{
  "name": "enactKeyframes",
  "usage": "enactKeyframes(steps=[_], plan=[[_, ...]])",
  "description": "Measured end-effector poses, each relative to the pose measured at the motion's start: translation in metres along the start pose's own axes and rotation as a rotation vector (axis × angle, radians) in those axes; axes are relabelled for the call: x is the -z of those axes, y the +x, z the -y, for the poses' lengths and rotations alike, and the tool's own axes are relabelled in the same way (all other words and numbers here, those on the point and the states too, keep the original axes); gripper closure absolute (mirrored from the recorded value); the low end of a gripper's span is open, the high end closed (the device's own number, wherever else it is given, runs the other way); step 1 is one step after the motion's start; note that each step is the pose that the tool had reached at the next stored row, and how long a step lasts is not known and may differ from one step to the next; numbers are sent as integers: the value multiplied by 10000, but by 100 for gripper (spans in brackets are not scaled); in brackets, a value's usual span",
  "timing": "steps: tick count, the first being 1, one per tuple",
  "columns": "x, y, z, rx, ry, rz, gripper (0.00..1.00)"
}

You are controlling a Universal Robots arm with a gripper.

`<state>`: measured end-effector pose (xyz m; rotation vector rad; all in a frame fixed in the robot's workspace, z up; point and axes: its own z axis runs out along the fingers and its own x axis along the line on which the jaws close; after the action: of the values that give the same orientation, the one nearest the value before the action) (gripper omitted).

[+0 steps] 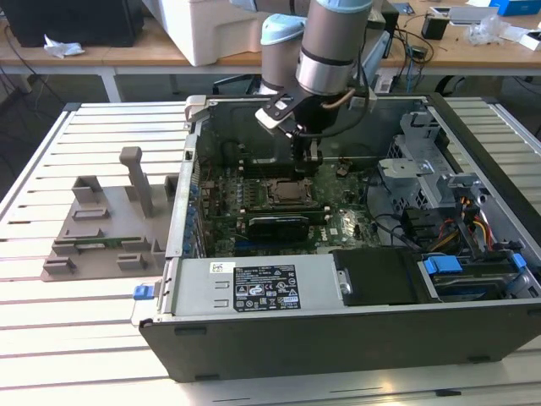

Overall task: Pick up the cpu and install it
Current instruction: 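Close the cpu cover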

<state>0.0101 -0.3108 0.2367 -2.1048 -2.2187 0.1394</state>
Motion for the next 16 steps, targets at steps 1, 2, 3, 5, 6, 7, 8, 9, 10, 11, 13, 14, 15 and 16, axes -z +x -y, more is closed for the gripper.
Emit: enactKeyframes(steps=[1, 2, 3, 5, 6, 7, 8, 9, 10, 11, 13, 14, 15, 16], plan=[[88, 0, 11, -1, 0, 0, 89], [189, -1, 23, 0, 0, 0, 89], [237, -1, 29, 0, 0, -1, 89], [346, -1, 42, 0, 0, 0, 89], [388, -1, 47, 0, 0, 0, 89], [462, -2, 56, 0, 0, 1, 89], [512, -2, 62, 0, -1, -1, 89], [512, -2, 62, 1, -1, -4, 89], [513, -2, 62, 1, -1, -1, 89], [513, -2, 62, 1, 0, 0, 89], [513, -2, 62, 1, 0, -1, 89], [513, -2, 62, 1, 0, -2, 89], [513, -2, 62, 1, 0, -1, 89], [513, -2, 62, 0, 0, -2, 89]])
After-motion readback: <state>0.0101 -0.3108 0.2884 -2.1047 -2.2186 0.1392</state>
